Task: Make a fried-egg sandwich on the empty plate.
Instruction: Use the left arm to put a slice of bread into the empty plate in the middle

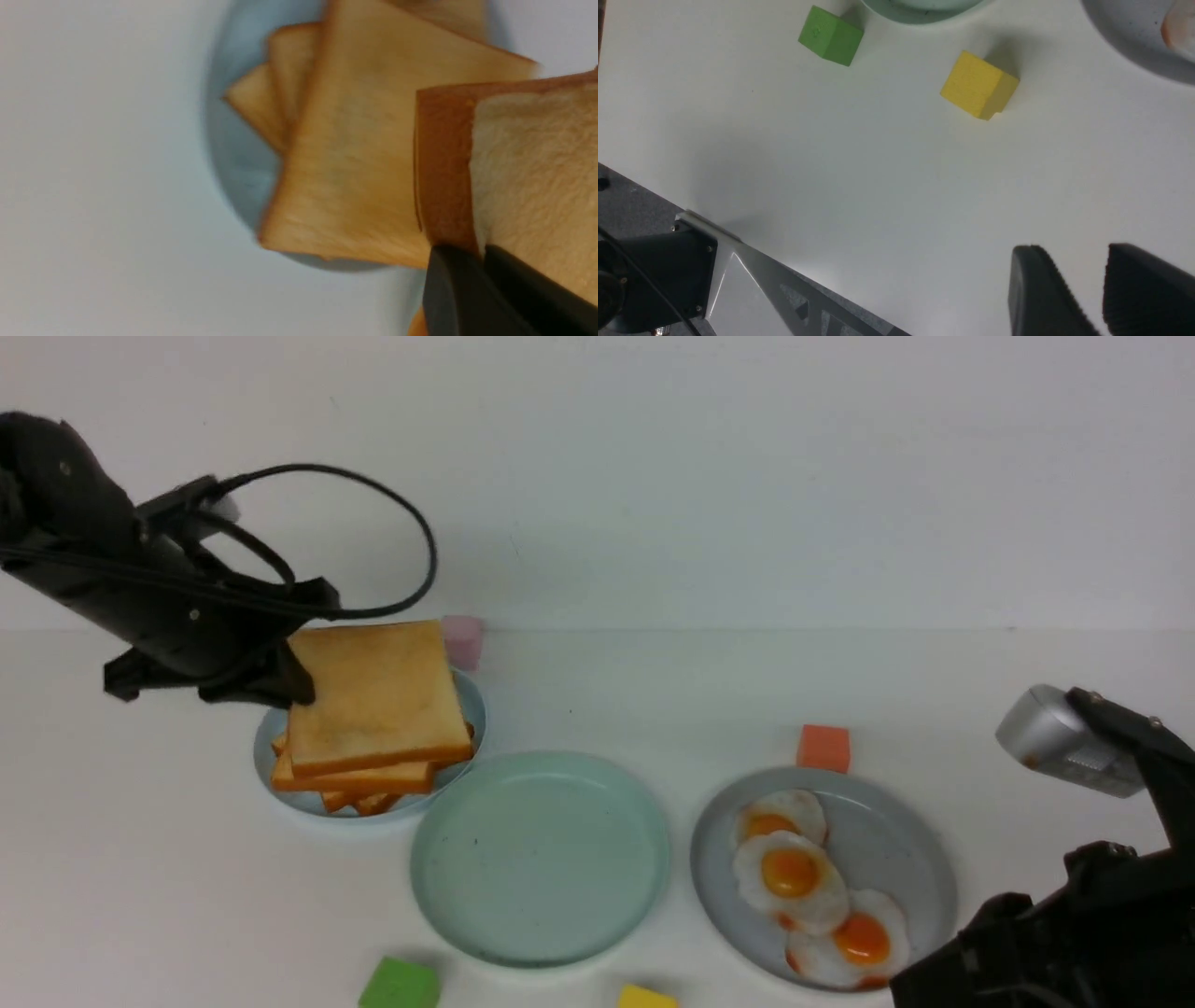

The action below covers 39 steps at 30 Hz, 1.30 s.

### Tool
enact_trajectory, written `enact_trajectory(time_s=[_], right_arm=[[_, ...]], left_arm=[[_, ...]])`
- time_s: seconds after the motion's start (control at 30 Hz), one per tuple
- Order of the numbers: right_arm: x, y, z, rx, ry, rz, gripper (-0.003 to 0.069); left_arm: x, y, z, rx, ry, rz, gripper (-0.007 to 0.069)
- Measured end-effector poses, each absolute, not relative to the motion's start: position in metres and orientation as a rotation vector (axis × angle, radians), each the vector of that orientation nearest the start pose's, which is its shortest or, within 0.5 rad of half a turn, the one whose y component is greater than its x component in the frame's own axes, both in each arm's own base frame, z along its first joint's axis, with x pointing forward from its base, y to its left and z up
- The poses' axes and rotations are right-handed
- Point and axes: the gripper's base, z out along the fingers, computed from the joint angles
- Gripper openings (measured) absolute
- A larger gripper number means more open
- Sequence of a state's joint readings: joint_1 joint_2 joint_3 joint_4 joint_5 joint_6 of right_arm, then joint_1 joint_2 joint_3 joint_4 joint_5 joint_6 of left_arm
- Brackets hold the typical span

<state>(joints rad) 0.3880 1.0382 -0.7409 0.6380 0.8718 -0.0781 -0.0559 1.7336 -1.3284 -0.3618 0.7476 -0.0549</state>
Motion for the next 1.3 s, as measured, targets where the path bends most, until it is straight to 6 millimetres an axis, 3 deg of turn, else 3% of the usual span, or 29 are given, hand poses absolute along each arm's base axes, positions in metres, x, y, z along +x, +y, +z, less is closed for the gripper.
enact_trajectory(time_s=[0.17, 0.2, 0.33, 0.53, 0.87, 1.03, 1.17, 1.3], right_arm=[[0.156, 0.108, 0.288, -0.219, 2.612, 0.883, 0.0241], [0.157, 0.108, 0.288, -0.218, 2.609, 0.880, 0.0241], [0.157, 0.108, 0.288, -0.223, 2.610, 0.870, 0.0241], [0.157, 0.107, 0.287, -0.239, 2.615, 0.845, 0.0241], [0.157, 0.106, 0.287, -0.248, 2.615, 0.826, 0.0244], [0.170, 0.106, 0.291, -0.309, 2.625, 0.733, 0.0303], [0.193, 0.109, 0.304, -0.337, 2.603, 0.625, 0.0363], [0.211, 0.111, 0.307, -0.333, 2.554, 0.549, 0.0372]], left_arm=[[0.365, -0.088, 0.254, -0.020, 2.664, -0.536, 0.0015], [0.364, -0.101, 0.246, 0.031, 2.689, -0.551, 0.0015], [0.365, -0.121, 0.220, 0.062, 2.760, -0.568, 0.0015], [0.375, -0.125, 0.185, -0.029, 2.831, -0.561, 0.0015], [0.377, -0.126, 0.176, -0.053, 2.847, -0.569, 0.0027], [0.377, -0.126, 0.176, -0.055, 2.848, -0.570, 0.0113], [0.376, -0.126, 0.176, -0.053, 2.857, -0.571, 0.0230], [0.374, -0.124, 0.179, -0.006, 2.880, -0.538, 0.0323]])
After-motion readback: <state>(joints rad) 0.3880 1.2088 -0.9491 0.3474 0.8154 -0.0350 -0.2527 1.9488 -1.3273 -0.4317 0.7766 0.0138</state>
